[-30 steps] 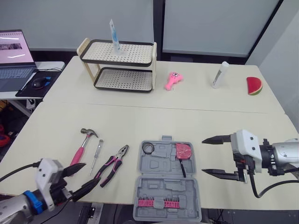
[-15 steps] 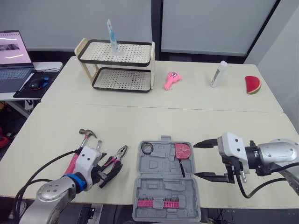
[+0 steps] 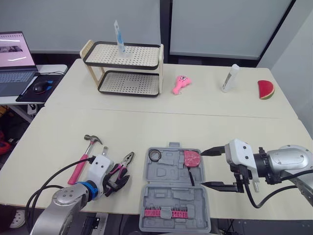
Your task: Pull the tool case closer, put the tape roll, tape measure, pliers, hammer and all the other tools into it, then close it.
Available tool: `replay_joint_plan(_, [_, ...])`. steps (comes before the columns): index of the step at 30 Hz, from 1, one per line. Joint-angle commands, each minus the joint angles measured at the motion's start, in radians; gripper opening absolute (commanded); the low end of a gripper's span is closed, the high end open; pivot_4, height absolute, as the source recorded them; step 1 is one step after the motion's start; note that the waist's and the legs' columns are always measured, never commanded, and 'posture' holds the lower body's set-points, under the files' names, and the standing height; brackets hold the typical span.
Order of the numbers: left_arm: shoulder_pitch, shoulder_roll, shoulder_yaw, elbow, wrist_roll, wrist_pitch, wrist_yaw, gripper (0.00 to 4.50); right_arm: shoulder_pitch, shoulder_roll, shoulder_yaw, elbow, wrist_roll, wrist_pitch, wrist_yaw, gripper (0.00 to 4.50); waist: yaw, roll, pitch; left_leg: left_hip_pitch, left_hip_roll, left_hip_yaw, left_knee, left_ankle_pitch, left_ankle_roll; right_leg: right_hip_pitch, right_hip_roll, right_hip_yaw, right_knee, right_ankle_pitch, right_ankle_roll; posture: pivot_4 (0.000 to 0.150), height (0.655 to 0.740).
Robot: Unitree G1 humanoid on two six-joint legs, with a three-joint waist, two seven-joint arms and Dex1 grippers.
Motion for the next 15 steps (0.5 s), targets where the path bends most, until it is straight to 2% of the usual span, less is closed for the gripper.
replay_joint_plan(1, [-0.011,-0.004,-0.032,0.015,0.004,0.036,-0.002,4.5,-0.006,-0.004,-0.004,-0.035,0.002,0.0,-0.007,4.48,0.001,0.001,-0.001,0.0,0.0,0.0,0.0,0.0,0.0,0.0,0.0,0.0,0.0,0.0,0.0,0.15,0.735])
replay_joint_plan(2, [-0.014,0.0,-0.037,0.01,0.004,0.059,0.0,4.5,-0.006,-0.005,-0.006,-0.037,0.004,0.004,-0.009,4.48,0.001,0.002,-0.001,0.0,0.0,0.0,0.0,0.0,0.0,0.0,0.0,0.0,0.0,0.0,0.0,0.15,0.735])
replay_joint_plan(3, [-0.015,0.003,-0.039,0.005,0.004,0.076,0.002,4.1,-0.005,-0.006,-0.008,-0.039,0.006,0.007,-0.01,4.5,0.001,0.003,-0.001,0.0,0.0,0.0,0.0,0.0,0.0,0.0,0.0,0.0,0.0,0.0,0.0,0.15,0.735])
replay_joint_plan(9, [-0.006,0.024,-0.046,-0.018,0.008,0.132,0.001,2.46,0.001,-0.01,-0.016,-0.043,0.01,0.014,-0.017,4.5,0.0,0.003,-0.002,0.0,0.0,0.0,0.0,0.0,0.0,0.0,0.0,0.0,0.0,0.0,0.0,0.15,0.735])
replay_joint_plan(15, [-0.009,0.019,-0.006,-0.041,-0.022,0.071,-0.029,2.45,0.007,-0.006,-0.025,-0.044,0.003,0.005,-0.027,4.5,0.0,0.003,-0.002,0.0,0.0,0.0,0.0,0.0,0.0,0.0,0.0,0.0,0.0,0.0,0.0,0.15,0.735])
